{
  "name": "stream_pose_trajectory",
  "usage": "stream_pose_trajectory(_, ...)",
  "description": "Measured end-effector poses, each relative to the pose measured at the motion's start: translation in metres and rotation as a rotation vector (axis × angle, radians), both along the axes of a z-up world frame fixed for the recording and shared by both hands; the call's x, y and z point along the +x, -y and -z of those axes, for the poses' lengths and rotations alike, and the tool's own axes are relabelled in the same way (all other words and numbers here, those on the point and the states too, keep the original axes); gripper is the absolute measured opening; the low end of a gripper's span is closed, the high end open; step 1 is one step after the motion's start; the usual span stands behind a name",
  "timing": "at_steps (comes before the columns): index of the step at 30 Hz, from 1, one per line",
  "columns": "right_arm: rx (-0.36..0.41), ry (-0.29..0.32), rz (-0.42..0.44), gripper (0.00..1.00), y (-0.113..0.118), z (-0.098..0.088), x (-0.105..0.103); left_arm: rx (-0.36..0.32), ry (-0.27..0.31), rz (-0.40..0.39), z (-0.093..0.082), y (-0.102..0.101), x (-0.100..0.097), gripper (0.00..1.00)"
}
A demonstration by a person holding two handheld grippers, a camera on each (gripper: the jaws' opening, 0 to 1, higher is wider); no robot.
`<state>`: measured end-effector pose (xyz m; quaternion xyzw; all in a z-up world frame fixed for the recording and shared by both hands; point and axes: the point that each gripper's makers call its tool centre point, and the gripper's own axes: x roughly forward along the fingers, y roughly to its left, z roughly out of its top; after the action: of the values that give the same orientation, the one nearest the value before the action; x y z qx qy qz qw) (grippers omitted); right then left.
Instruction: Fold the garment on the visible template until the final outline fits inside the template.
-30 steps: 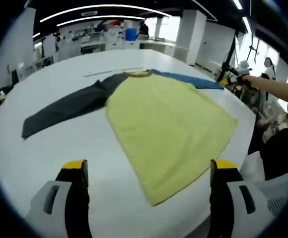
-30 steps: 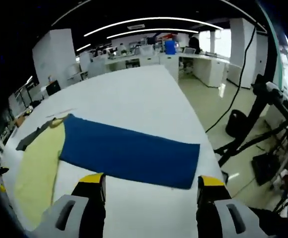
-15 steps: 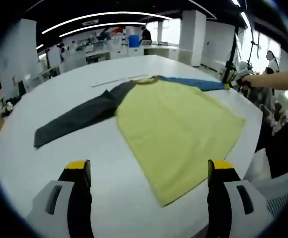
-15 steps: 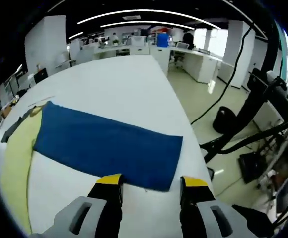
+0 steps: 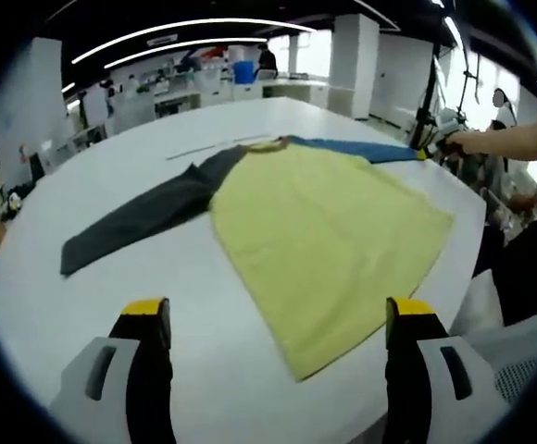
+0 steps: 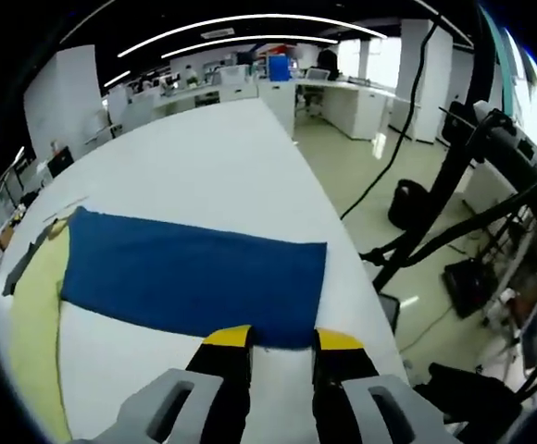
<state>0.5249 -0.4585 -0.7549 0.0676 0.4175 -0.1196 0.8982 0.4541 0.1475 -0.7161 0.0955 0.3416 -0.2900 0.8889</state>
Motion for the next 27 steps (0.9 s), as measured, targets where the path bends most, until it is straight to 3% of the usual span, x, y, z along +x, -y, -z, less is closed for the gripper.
stream_pose_trajectory(3,-0.035,-0.015,-0.004,0.08,0.006,0.001,0.000,0.002,-0.001,0.013,0.000,0.001,-0.001,0.93)
stream_pose_trajectory(9,-0.017,-0.021,0.014,0.00,0.005,0.002,0.001,0.007,-0.002,0.051,0.000,0.007,-0.005,0.96)
stream_pose_trajectory(13,-0.024,-0.041,0.010,0.00,0.005,0.002,0.003,-0.001,-0.003,0.053,0.000,0.009,-0.005,0.96)
stream_pose_trajectory(15,0.021,-0.053,0.041,0.00,0.002,0.002,0.001,0.005,-0.008,0.055,0.001,0.008,-0.006,0.96)
stream_pose_trajectory(27,0.015,0.009,0.022,0.00,-0.006,-0.034,0.007,-0.001,-0.011,0.066,-0.001,0.008,-0.007,0.94)
